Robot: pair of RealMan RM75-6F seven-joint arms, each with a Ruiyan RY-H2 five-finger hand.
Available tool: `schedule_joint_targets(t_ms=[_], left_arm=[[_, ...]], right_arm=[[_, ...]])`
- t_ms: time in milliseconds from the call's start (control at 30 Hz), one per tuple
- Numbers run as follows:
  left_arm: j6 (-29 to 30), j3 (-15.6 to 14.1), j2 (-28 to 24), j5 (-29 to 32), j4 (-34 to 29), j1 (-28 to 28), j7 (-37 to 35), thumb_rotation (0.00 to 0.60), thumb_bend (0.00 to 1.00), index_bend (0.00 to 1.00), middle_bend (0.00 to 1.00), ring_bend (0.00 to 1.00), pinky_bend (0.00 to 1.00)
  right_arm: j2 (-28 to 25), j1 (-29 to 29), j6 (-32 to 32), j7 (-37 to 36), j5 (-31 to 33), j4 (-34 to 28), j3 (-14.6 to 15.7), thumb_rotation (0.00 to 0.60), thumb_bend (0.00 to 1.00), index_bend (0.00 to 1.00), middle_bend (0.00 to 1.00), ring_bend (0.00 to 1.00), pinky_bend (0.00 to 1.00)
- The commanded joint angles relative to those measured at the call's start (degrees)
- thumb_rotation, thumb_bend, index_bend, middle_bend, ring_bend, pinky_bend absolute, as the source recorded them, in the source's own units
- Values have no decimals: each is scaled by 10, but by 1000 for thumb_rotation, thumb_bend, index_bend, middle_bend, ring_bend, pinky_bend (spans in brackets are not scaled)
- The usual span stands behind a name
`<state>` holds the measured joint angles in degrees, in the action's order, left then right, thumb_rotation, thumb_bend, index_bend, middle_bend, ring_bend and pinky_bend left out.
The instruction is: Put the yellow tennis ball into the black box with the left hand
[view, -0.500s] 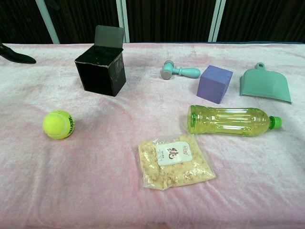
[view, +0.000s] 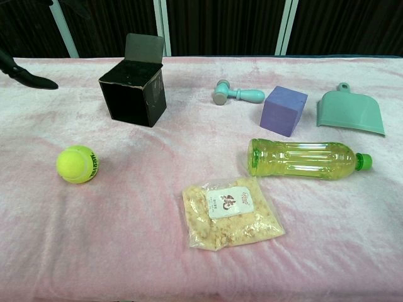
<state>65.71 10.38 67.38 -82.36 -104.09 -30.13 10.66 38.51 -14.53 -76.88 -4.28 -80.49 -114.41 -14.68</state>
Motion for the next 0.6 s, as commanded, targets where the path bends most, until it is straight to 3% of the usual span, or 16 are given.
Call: schedule_joint_targets(t_ms=[33,333,600], left_arm=[[6,1,-7,7,-5,2,8,600,92,183,69,0,90],[74,-32,-58,-32,-26,52,46,600,95,176,72,18,165],[154,-68,-100,-48,-41,125,54,600,108,176,114,61,236]], right_arm=[[-6,1,-5,12,19,-16,-4,600,207,28,38,147,245],[-29,26,-27,54,22,-57,15,600,207,28,38,149,245],[-25,97,-76,79,-2,-73,73,600,206,28,39,149,246]])
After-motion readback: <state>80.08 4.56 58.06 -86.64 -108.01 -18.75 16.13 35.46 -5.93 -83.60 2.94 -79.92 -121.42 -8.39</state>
